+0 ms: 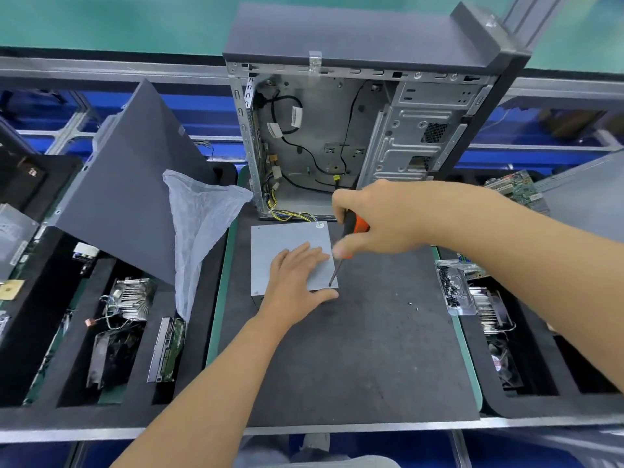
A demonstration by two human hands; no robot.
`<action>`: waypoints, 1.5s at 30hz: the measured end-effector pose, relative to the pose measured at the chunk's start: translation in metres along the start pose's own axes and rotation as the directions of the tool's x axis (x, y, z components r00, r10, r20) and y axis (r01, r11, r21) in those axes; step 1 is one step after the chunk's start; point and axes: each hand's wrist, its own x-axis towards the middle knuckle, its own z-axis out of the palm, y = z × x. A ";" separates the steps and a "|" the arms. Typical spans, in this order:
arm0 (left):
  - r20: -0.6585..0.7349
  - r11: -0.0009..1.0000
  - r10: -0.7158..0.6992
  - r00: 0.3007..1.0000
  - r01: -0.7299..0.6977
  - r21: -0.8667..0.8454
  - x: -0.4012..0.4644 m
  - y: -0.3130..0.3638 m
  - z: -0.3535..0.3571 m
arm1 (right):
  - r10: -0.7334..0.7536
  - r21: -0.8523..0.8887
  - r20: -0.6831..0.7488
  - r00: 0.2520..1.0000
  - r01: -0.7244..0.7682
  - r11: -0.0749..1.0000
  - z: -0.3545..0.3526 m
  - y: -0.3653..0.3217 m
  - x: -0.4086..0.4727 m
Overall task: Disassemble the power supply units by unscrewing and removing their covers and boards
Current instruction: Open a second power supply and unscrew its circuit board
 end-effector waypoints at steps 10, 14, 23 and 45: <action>0.086 0.866 -0.155 0.984 0.177 -0.467 -0.001 0.021 -0.029 | -0.007 -0.233 -0.240 0.971 -0.051 0.971 0.010 -0.009 0.004; 0.078 0.860 -0.051 0.996 0.083 -0.503 0.005 0.044 -0.052 | -0.094 -0.051 -0.142 0.985 0.088 0.995 0.008 -0.013 0.005; 0.057 0.747 0.025 0.998 0.019 -0.664 0.007 0.055 -0.069 | -0.054 -0.001 -0.020 0.998 0.054 0.999 0.004 -0.022 0.003; -0.022 0.731 -0.106 0.994 0.064 -0.680 0.007 0.066 -0.052 | -0.001 -0.197 -0.095 0.995 -0.018 0.980 0.007 -0.015 -0.010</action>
